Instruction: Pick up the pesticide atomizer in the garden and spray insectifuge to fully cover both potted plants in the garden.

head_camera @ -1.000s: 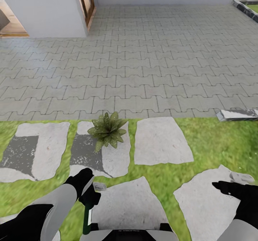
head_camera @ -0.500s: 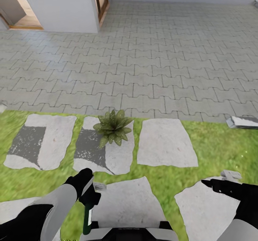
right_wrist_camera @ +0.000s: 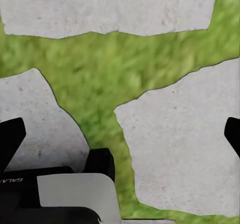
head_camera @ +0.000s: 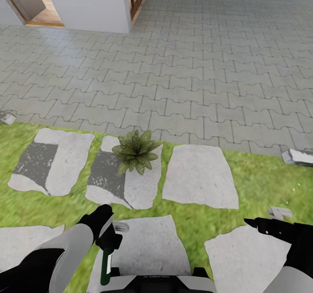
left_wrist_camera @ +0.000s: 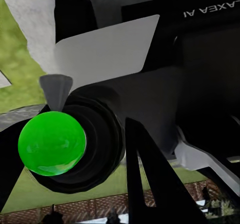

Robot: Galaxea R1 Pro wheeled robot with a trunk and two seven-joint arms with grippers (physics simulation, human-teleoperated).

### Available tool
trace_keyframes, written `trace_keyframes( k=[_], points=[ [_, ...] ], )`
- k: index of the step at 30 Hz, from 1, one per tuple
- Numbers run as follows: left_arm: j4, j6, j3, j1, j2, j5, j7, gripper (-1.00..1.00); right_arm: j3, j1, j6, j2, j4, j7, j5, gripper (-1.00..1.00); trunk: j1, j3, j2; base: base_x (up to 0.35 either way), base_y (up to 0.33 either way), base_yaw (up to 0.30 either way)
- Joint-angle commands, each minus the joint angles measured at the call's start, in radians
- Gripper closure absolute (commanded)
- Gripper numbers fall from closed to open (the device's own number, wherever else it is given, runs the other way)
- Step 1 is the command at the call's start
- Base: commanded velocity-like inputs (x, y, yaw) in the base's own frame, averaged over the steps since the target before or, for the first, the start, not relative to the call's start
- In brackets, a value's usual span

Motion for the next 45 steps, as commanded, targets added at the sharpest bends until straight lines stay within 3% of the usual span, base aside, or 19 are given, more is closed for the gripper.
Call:
trace_keyframes(
  k=[1, 15, 30, 45],
  points=[
    [-0.001, 0.003, 0.003, 0.0, 0.0, -0.011, -0.007, 1.0, -0.002, -0.001, 0.007, 0.0, -0.001, 0.007, 0.005, -1.0, 0.0, -0.001, 0.0, 0.0, -0.004, 0.237],
    [-0.001, 0.003, 0.003, -0.001, 0.0, -0.011, -0.006, 1.0, -0.002, -0.001, 0.007, 0.0, -0.001, 0.007, 0.005, -1.0, 0.0, -0.012, 0.0, 0.026, -0.041, 0.229],
    [-0.001, 0.003, 0.003, 0.0, 0.0, -0.011, -0.006, 1.0, -0.002, -0.001, 0.007, 0.0, -0.001, 0.007, 0.005, -1.0, 0.0, -0.017, 0.0, 0.219, -0.258, 0.127],
    [-0.001, 0.003, 0.004, 0.0, 0.0, -0.013, -0.006, 1.0, -0.002, -0.001, 0.007, 0.0, -0.001, 0.007, 0.005, -1.0, 0.0, -0.026, 0.0, 0.014, -0.309, 0.211]
  ],
)
